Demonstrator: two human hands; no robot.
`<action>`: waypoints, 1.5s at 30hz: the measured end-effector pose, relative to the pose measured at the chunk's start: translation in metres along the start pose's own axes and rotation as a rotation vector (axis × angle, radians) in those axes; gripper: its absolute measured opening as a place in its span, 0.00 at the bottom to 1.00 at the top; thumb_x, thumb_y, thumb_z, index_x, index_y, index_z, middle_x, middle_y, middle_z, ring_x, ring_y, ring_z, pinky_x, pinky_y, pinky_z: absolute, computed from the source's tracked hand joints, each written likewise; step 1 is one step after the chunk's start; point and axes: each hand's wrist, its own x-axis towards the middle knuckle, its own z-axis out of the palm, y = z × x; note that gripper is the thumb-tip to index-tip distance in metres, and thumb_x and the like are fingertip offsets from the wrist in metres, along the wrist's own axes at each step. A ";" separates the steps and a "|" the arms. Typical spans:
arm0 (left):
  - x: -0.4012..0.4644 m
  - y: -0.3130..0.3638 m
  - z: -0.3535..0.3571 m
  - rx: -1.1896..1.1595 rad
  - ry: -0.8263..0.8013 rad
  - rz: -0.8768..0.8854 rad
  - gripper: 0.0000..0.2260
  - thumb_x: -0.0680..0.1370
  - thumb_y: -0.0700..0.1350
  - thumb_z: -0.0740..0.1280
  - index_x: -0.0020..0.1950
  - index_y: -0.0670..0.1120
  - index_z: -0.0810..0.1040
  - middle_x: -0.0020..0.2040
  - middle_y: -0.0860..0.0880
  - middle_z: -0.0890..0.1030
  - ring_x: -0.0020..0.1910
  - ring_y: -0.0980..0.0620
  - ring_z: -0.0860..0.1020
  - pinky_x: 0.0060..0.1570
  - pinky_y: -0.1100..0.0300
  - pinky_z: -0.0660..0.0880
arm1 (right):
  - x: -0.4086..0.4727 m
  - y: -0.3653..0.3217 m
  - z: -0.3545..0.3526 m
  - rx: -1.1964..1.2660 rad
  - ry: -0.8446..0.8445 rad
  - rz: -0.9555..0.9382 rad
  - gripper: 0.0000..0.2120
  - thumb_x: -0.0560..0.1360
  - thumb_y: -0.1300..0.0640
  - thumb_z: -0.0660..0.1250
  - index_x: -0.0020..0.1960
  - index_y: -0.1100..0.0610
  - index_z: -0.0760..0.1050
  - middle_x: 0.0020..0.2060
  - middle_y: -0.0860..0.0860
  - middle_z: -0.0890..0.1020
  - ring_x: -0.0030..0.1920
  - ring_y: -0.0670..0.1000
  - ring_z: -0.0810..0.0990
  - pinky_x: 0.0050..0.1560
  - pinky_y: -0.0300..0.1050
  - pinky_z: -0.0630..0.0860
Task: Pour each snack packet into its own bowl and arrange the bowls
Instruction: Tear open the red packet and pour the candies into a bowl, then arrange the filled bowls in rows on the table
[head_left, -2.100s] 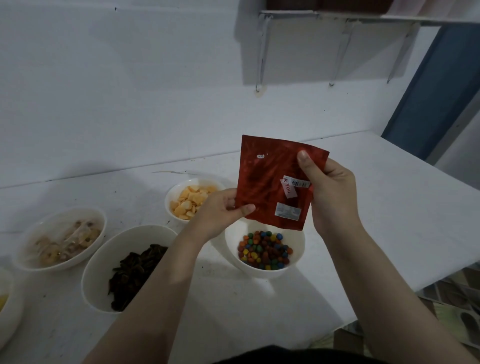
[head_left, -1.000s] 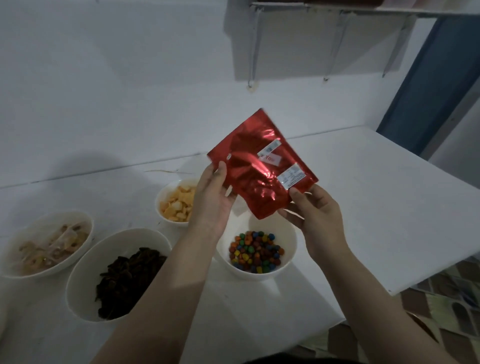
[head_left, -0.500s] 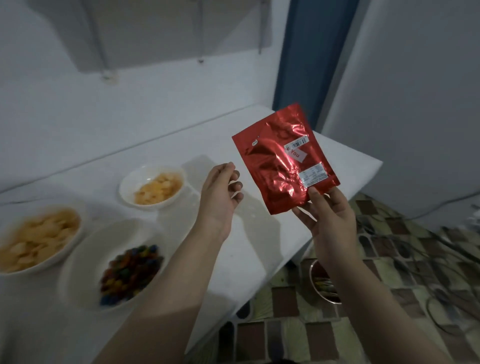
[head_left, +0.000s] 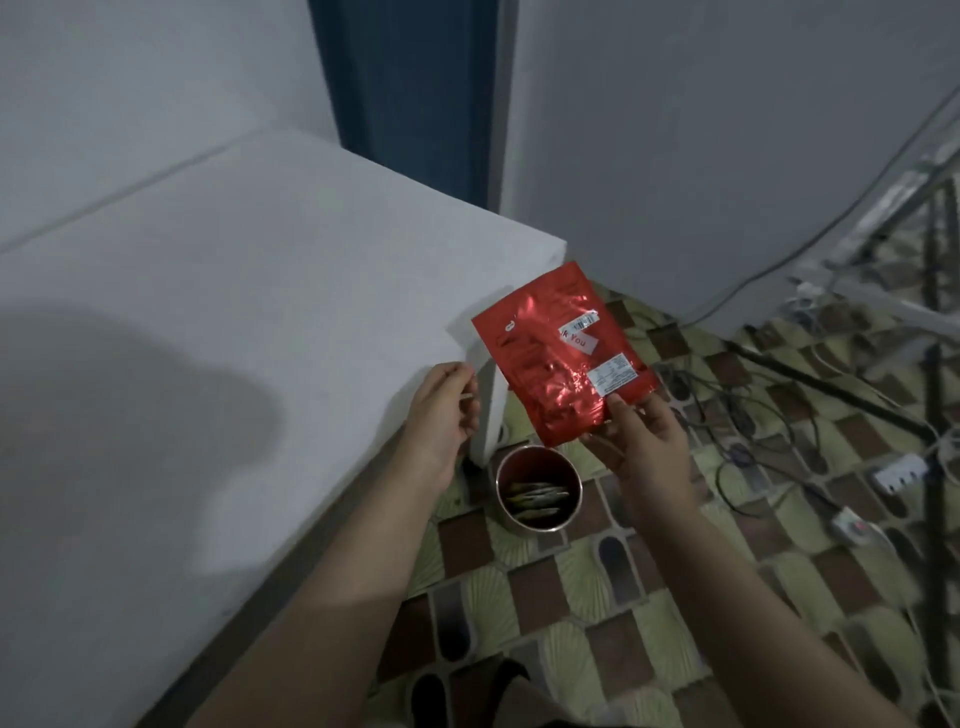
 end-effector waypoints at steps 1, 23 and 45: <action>0.010 -0.011 0.009 0.022 0.001 -0.017 0.08 0.81 0.43 0.62 0.43 0.48 0.74 0.35 0.52 0.74 0.31 0.55 0.70 0.33 0.60 0.65 | 0.010 0.006 -0.011 -0.009 0.022 0.026 0.08 0.79 0.61 0.65 0.58 0.57 0.78 0.49 0.60 0.80 0.45 0.55 0.81 0.39 0.44 0.81; 0.258 -0.409 -0.014 0.375 0.004 -0.383 0.05 0.82 0.46 0.60 0.51 0.51 0.76 0.41 0.53 0.78 0.39 0.56 0.76 0.39 0.61 0.71 | 0.253 0.440 -0.146 -0.373 0.314 0.489 0.05 0.74 0.58 0.72 0.48 0.57 0.80 0.44 0.53 0.84 0.49 0.55 0.83 0.45 0.49 0.82; -0.009 -0.003 0.061 0.303 -0.065 0.519 0.05 0.83 0.41 0.59 0.53 0.49 0.74 0.46 0.52 0.79 0.46 0.51 0.79 0.49 0.56 0.78 | 0.008 -0.019 0.047 -0.362 -0.180 -0.637 0.08 0.82 0.61 0.61 0.47 0.57 0.77 0.36 0.44 0.78 0.36 0.43 0.77 0.37 0.36 0.72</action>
